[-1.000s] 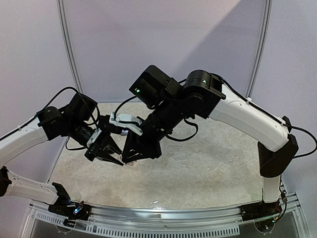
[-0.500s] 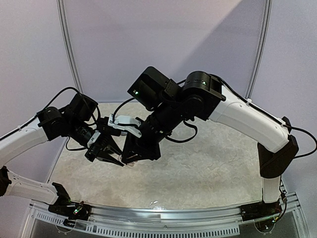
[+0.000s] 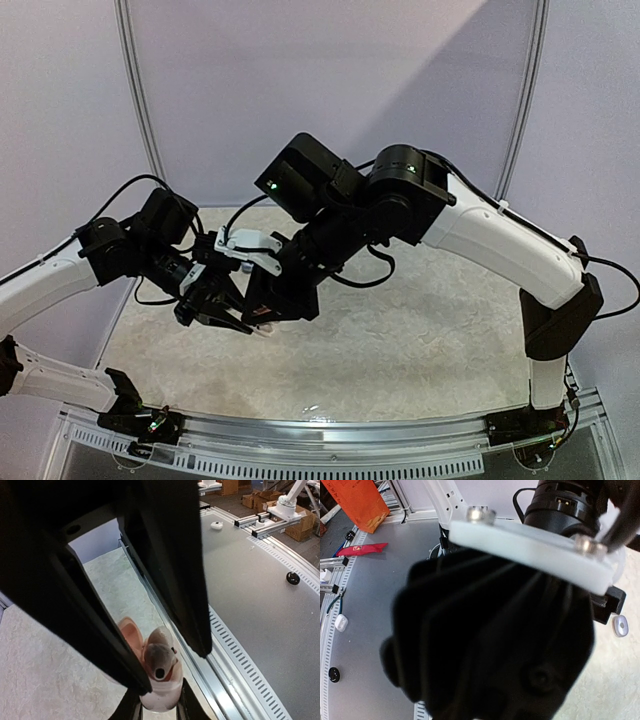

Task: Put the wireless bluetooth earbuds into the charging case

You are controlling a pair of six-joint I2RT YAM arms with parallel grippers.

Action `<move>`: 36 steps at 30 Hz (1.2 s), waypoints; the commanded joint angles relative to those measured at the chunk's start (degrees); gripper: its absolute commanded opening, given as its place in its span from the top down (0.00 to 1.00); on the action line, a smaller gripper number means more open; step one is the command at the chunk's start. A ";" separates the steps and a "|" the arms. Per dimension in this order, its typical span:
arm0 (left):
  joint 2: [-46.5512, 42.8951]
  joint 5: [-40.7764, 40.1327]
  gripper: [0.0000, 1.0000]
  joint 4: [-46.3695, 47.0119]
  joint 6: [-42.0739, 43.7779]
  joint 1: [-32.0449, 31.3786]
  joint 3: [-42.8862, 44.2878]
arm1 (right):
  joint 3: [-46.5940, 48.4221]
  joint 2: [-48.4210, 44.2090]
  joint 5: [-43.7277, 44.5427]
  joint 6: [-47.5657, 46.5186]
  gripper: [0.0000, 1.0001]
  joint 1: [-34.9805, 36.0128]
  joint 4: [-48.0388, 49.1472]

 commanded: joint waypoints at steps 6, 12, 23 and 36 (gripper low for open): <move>-1.90 7.00 1.00 5.77 -6.78 -1.70 -1.90 | 0.07 0.12 6.01 -0.14 0.74 -0.85 3.69; -3.24 6.14 1.00 17.40 -22.25 -0.24 -5.47 | -2.22 -3.87 5.77 1.43 0.71 -0.89 8.28; -4.07 1.58 1.00 24.40 -28.30 0.38 -7.61 | -11.99 -12.73 10.20 10.80 0.70 -3.69 15.73; -6.99 -11.63 1.00 33.24 -32.39 0.38 -9.54 | -20.07 -12.29 18.19 27.95 0.65 -6.11 17.62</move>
